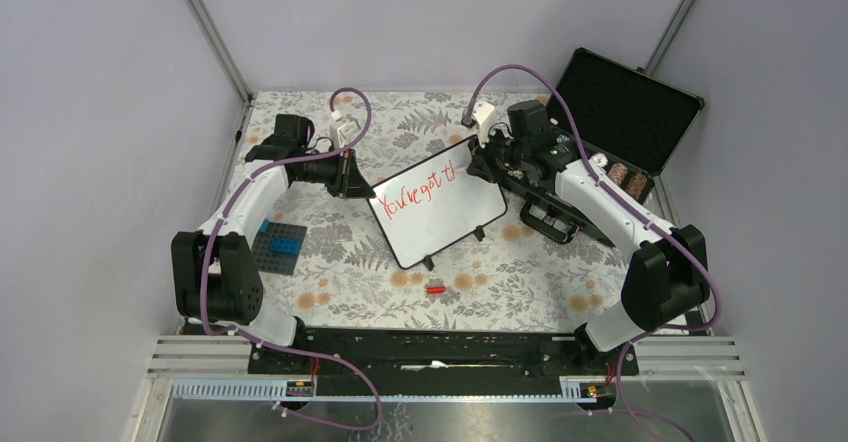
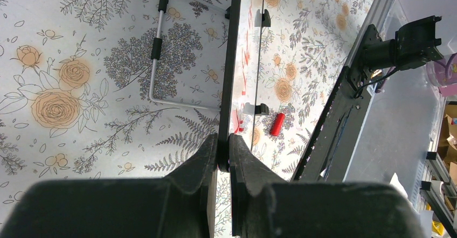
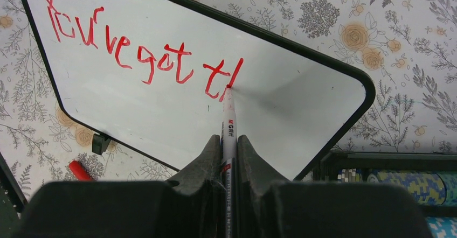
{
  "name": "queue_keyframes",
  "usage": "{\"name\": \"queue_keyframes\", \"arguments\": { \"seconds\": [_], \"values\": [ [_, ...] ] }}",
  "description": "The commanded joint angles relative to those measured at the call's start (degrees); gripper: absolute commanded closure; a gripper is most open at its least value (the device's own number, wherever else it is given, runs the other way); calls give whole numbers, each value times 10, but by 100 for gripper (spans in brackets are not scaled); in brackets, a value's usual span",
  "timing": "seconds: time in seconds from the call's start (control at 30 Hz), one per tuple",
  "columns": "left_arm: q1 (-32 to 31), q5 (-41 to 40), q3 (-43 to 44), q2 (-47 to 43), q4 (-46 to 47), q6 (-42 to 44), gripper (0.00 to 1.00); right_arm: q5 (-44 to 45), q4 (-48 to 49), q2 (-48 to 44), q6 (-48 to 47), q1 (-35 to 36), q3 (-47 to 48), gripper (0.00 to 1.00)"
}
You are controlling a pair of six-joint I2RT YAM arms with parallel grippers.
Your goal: Write a sentence on the whiteboard
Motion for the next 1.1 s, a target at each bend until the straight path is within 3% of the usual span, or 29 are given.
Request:
{"name": "queue_keyframes", "arguments": {
  "seconds": [0.0, 0.53, 1.07],
  "values": [
    [-3, -16, 13, 9, 20, 18, 100, 12, 16, 11, 1, -3, 38, 100],
    [-3, -19, 12, 10, 19, 20, 100, 30, 16, 8, -13, -19, 29, 100],
    [-4, -18, 11, 9, 19, 19, 100, -11, -2, -12, -17, -18, -20, 100]
  ]
}}
